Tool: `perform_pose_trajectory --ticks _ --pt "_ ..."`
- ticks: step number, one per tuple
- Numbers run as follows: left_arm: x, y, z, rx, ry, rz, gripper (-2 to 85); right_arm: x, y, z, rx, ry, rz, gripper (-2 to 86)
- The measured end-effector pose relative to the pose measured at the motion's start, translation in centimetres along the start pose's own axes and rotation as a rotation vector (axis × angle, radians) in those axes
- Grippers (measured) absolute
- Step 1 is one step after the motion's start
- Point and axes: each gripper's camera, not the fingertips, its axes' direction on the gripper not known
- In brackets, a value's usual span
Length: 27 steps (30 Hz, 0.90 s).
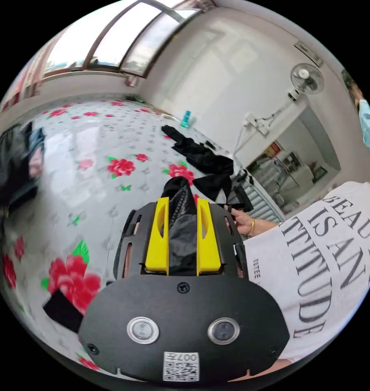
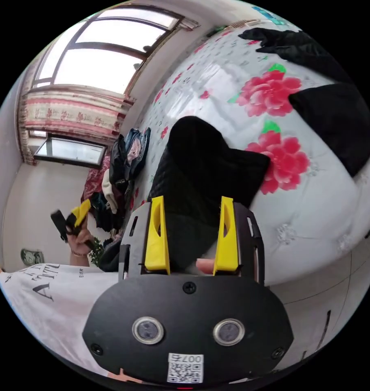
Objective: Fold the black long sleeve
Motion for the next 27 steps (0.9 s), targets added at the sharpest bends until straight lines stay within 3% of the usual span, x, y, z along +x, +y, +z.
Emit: perform_pose_trajectory --ticks 5,8,11,14,15,20,24,27 --pt "2.1 -13.5 11.5 -0.271 0.16 0.247 14.6 -6.3 -3.3 8.4 -0.239 -0.112 -0.259 13.6" --pt "2.6 -18.3 19.9 -0.471 0.047 0.332 13.9 -10.1 -3.6 11.7 -0.347 -0.063 -0.424 13.0" --pt "0.7 -18.9 28.0 -0.712 -0.022 0.254 12.6 -11.4 -3.4 12.2 -0.373 -0.085 -0.483 12.4" --pt "-1.3 -15.4 33.5 -0.992 -0.233 0.238 3.0 -10.3 -3.1 10.4 -0.337 -0.106 -0.442 11.9" --pt "-1.3 -15.7 31.5 -0.793 -0.201 0.261 0.4 -9.2 -3.0 9.3 -0.317 -0.131 -0.402 11.6" --pt "-6.9 -12.4 27.6 -0.701 -0.04 -0.059 -0.8 -2.9 -2.8 4.9 -0.203 -0.133 -0.177 10.9" --pt "-8.7 -8.0 21.0 -0.569 -0.126 -0.185 -0.9 -1.0 -3.5 4.2 -0.238 -0.092 -0.124 11.3" --pt "-8.9 -3.7 16.3 -0.607 -0.236 -0.239 -0.9 -2.1 -4.4 5.8 -0.275 -0.097 -0.168 11.2"
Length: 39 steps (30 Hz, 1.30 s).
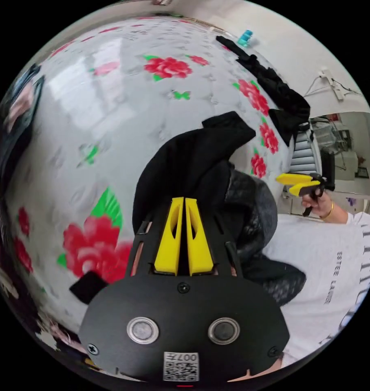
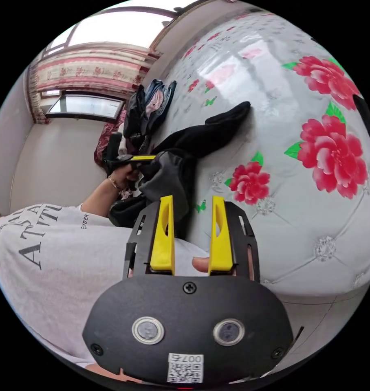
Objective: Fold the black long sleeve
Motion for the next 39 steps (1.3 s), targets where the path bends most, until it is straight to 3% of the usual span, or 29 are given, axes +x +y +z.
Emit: perform_pose_trajectory --ticks 4,8,12,14,16,19,23,25,33,35,39 --pt "-3.0 7.7 -1.2 0.042 -0.012 -0.159 -0.6 -2.4 -3.2 4.9 -0.116 -0.036 -0.102 11.0" --pt "-4.7 14.7 -5.2 0.347 0.088 -0.312 2.6 -2.9 -5.0 9.3 -0.216 -0.008 -0.127 10.7" --pt "-2.4 12.9 -6.2 0.431 0.089 -0.154 10.3 -2.3 -6.2 13.2 -0.274 -0.149 -0.019 9.8" --pt "-1.3 10.5 -5.4 0.429 0.096 -0.068 11.1 -4.1 -6.3 14.4 -0.309 -0.098 -0.035 9.0" --pt "-0.3 8.0 -4.5 0.447 0.084 0.013 11.3 -8.3 -5.8 15.2 -0.335 0.028 -0.189 8.0" --pt "0.4 3.1 -1.3 0.31 0.056 0.096 12.5 -12.9 -4.1 15.3 -0.331 0.094 -0.365 6.6" --pt "1.0 0.8 9.2 -0.176 -0.034 0.223 12.5 -16.0 -1.7 14.3 -0.281 0.107 -0.476 4.9" --pt "1.2 2.6 11.4 -0.223 -0.023 0.279 9.6 -16.0 -0.2 13.6 -0.272 0.14 -0.496 4.5" --pt "-4.2 15.8 1.3 0.351 0.114 0.142 5.1 -6.3 4.2 7.9 -0.029 0.049 -0.121 9.0" --pt "-4.5 19.5 -1.1 0.443 0.112 0.156 4.0 -5.8 5.0 7.7 -0.028 0.038 -0.129 10.1" --pt "-5.8 28.8 -5.9 0.719 0.273 0.173 1.9 -6.8 5.3 10.1 -0.141 -0.025 -0.231 12.7"
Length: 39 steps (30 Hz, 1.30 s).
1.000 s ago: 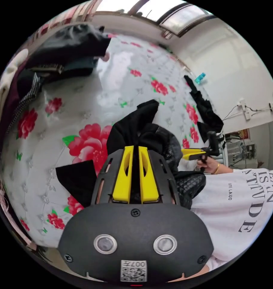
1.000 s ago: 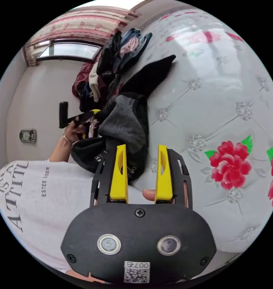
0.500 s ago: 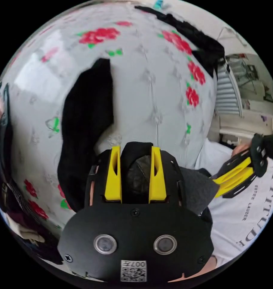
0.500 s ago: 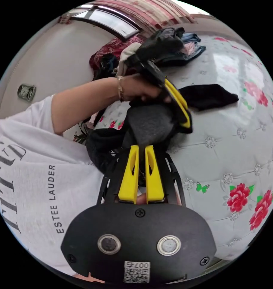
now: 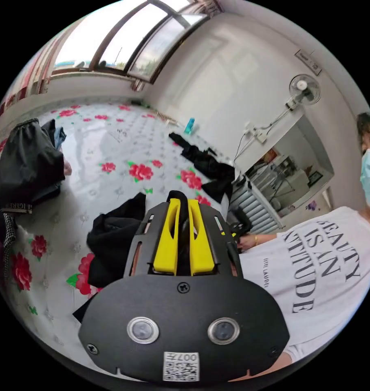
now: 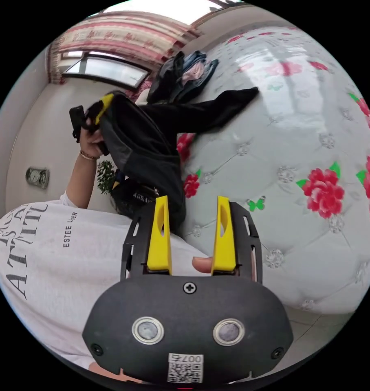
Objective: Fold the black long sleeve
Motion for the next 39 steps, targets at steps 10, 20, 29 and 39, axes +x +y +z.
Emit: perform_pose_trajectory --ticks 10,20,29,39 --pt "9.4 11.2 -16.6 0.546 0.154 0.262 1.3 -10.2 0.3 -3.7 0.112 -0.012 -0.421 16.1" --pt "15.3 21.5 -21.2 0.659 0.233 0.413 1.1 -13.6 -1.3 -8.0 0.197 -0.009 -0.549 15.4" --pt "17.9 29.1 -24.7 0.726 0.208 0.446 1.0 -17.5 -2.0 1.6 -0.31 -0.537 -0.709 10.5" --pt "14.4 39.7 -26.7 0.781 -0.397 -0.095 0.4 -23.0 8.0 -16.4 0.38 0.124 -0.829 0.2"
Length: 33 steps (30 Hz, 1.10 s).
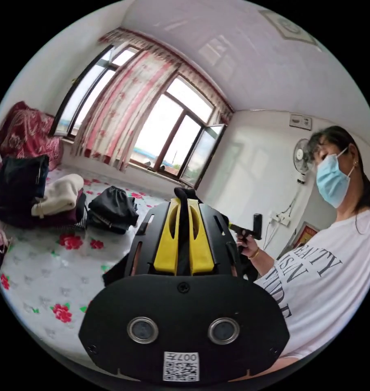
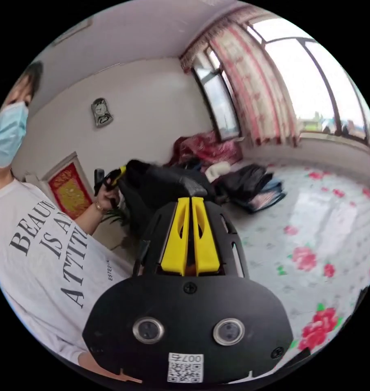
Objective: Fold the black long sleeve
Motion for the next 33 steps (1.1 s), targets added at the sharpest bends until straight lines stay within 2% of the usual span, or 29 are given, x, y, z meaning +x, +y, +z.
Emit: perform_pose_trajectory --ticks 4,11,15,19,22,23,24,26,27,29,31,33 --pt "3.1 -0.9 1.0 0.1 0.088 0.036 0.3 -6.7 -1.8 -5.6 0.102 0.237 -0.131 -0.1" --pt "15.2 -6.7 0.8 0.245 0.147 0.412 0.0 -13.9 -1.9 -15.2 0.446 0.361 -0.186 -0.2" --pt "19.5 -9.9 2.1 0.365 0.024 0.518 0.5 -16.4 -5.3 -16.5 0.51 0.459 -0.294 -0.1" --pt "18.7 -13.5 8.6 0.359 -0.218 0.495 2.1 -12.8 -10.3 -12.7 0.421 0.551 -0.319 0.3" --pt "13.7 -16.7 19.9 0.117 -0.409 0.431 5.0 -5.4 -12.7 -6.8 0.267 0.574 -0.226 1.4" --pt "10.1 -17.1 24.5 0.0 -0.477 0.323 6.9 -3.4 -12.6 -5.6 0.236 0.562 -0.193 1.9" --pt "6.6 -16.7 28.3 -0.12 -0.542 0.239 6.6 0.5 -11.9 -3.2 0.175 0.55 -0.103 3.1" --pt "2.7 -14.5 31.3 -0.212 -0.668 0.139 5.4 6.0 -9.6 -0.5 0.056 0.546 0.108 5.6" --pt "1.2 -12.7 32.0 -0.25 -0.695 0.108 4.9 8.9 -7.3 0.5 -0.023 0.481 0.213 7.3" --pt "-0.2 -9.3 32.4 -0.307 -0.639 0.096 4.9 11.7 -2.3 1.5 -0.109 0.441 0.343 8.6" --pt "-1.8 -5.0 32.9 -0.433 -0.609 0.056 5.5 13.7 5.4 2.1 -0.218 0.513 0.494 9.6" --pt "-4.1 1.5 33.6 -0.665 -0.6 -0.068 6.8 14.8 10.8 2.7 -0.332 0.525 0.622 10.3"
